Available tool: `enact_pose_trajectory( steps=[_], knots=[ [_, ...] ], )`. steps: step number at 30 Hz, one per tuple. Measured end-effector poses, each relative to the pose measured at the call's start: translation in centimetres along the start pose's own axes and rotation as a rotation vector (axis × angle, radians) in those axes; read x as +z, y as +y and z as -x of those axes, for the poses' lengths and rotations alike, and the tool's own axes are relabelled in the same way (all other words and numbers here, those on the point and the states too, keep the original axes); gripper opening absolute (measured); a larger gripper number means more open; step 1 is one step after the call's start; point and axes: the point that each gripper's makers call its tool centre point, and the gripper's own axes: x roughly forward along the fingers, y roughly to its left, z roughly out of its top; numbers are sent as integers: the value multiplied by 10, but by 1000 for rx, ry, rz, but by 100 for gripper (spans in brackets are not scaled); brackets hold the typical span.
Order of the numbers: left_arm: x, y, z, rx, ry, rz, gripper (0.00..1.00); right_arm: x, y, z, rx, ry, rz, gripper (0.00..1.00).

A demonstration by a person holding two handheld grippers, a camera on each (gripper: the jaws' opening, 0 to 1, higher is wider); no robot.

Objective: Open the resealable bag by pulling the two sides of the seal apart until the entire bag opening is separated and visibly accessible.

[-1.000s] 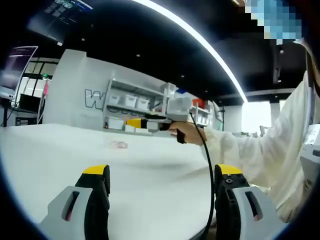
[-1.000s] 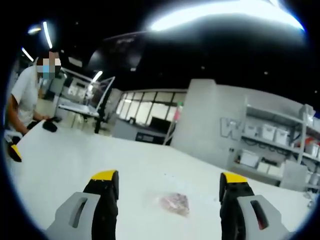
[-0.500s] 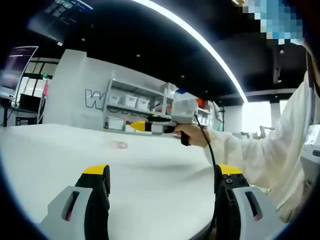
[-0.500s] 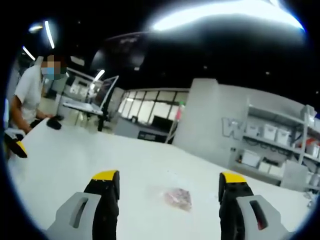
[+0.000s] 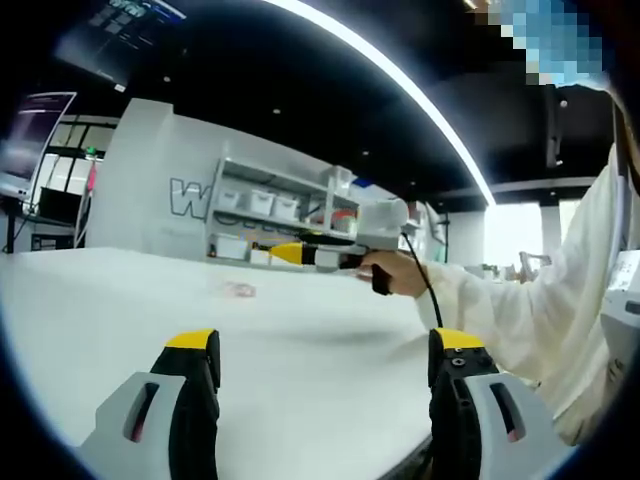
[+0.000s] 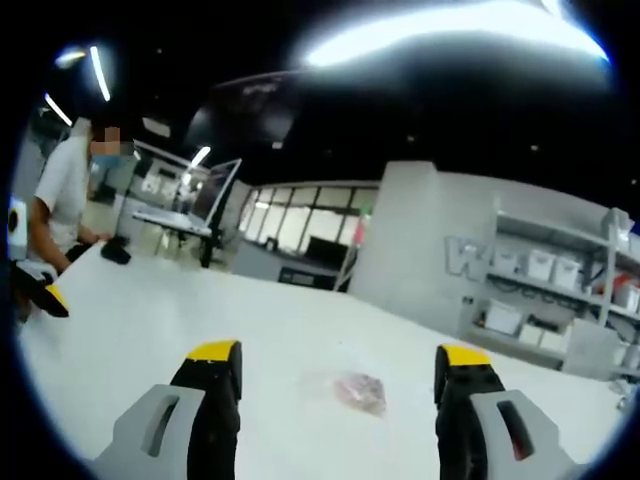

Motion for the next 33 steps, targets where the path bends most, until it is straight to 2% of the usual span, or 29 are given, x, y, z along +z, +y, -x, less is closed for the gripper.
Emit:
enact_pose_trajectory(
  steps=[3,17,33],
  knots=[
    [0,0,0,0,0,-1,85,-2,3,3,6,9,18,75],
    [-1,1,0,2,-1,-4,85,4,13,19,30,-7,43,75],
    [0,1,0,3,-2,-2,85,-10,17,40,32,27,43,75]
  ],
)
